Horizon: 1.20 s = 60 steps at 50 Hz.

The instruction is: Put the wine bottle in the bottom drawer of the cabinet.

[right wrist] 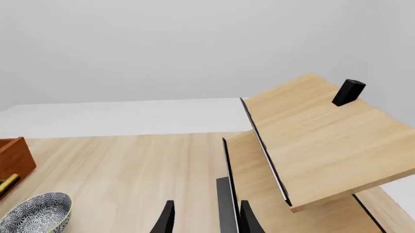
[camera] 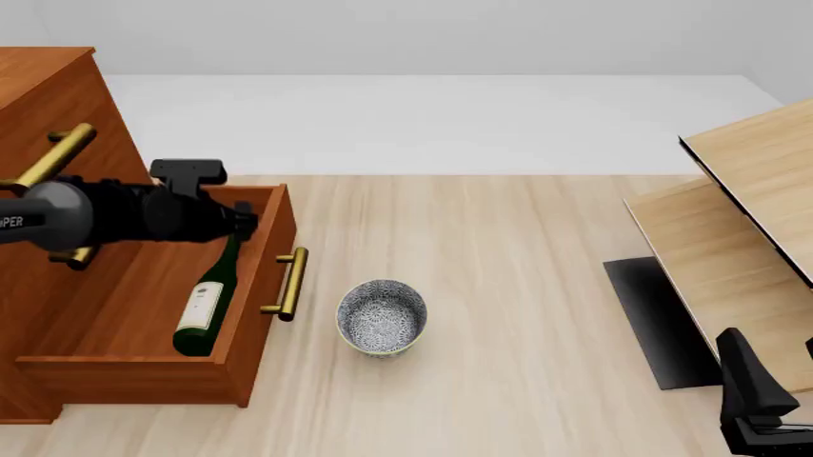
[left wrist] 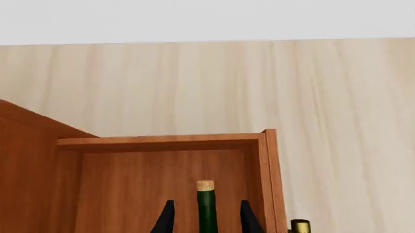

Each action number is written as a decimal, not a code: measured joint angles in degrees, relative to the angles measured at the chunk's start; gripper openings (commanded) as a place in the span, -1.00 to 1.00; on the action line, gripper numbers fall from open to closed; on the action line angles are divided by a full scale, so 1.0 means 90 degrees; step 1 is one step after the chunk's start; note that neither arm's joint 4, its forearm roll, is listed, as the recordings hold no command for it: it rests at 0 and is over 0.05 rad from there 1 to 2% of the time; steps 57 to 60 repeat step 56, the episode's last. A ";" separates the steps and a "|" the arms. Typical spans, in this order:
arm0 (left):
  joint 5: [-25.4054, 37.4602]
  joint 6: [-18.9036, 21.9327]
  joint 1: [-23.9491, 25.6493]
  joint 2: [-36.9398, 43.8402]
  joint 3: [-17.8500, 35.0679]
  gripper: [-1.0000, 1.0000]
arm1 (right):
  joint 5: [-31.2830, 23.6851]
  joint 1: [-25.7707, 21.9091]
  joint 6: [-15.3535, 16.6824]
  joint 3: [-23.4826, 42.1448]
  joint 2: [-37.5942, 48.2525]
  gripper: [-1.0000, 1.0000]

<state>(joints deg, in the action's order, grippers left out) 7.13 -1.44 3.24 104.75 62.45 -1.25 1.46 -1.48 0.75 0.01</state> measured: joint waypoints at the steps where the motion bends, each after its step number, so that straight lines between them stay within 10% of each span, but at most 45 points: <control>1: 0.0010 0.0012 -0.0001 -0.0018 0.0006 1.00 | 0.0000 0.0000 0.0000 0.0000 0.0000 1.00; 60: 0.2252 -0.0115 0.0205 -0.4803 0.0456 1.00 | -0.0036 -0.0119 0.0159 0.0002 0.0000 1.00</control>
